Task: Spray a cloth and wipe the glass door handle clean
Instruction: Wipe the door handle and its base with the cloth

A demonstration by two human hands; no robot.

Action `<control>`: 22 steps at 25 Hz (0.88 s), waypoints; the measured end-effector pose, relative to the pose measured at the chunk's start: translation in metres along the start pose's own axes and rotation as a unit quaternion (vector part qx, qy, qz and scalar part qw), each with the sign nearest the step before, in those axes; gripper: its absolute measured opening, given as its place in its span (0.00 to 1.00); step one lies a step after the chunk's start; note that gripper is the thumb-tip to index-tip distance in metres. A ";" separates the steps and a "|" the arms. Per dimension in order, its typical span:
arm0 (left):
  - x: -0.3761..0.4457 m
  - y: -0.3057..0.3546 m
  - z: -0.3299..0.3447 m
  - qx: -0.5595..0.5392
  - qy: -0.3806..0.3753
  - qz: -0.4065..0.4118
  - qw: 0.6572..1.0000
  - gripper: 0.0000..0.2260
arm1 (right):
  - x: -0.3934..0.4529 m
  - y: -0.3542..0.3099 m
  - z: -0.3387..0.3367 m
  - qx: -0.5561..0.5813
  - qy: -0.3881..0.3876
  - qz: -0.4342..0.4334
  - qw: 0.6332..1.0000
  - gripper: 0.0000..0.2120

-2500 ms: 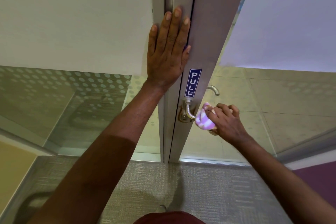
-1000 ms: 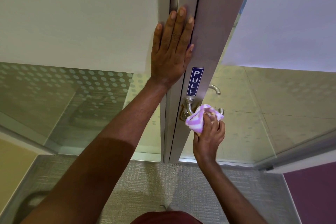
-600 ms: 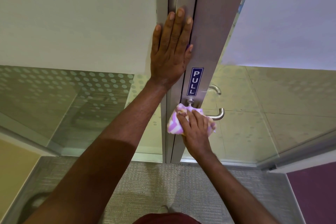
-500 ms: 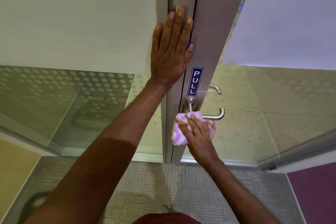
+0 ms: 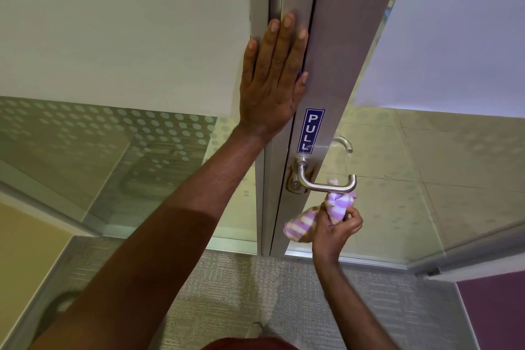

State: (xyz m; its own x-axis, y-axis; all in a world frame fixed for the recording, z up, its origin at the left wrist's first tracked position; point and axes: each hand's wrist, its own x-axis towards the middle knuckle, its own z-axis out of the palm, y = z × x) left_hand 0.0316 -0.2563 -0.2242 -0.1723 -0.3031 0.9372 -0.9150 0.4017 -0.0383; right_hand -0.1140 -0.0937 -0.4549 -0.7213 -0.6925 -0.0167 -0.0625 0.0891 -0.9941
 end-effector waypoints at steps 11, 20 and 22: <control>0.000 0.002 0.001 0.002 -0.001 0.006 1.000 0.23 | 0.022 0.013 0.044 -0.102 -0.110 -0.191 0.970 0.31; -0.001 0.001 0.007 0.006 0.001 0.011 1.000 0.23 | 0.068 0.043 0.033 -0.328 -0.109 -0.471 0.812 0.22; -0.001 0.001 0.007 0.014 0.004 0.008 1.000 0.23 | 0.073 0.049 0.030 -0.360 -0.107 -0.479 0.793 0.23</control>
State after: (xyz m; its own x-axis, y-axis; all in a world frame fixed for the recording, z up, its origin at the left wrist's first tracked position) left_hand 0.0283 -0.2622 -0.2275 -0.1834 -0.2899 0.9393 -0.9219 0.3825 -0.0619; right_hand -0.1490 -0.1612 -0.5079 0.0247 -0.7880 0.6152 -0.9446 -0.2199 -0.2438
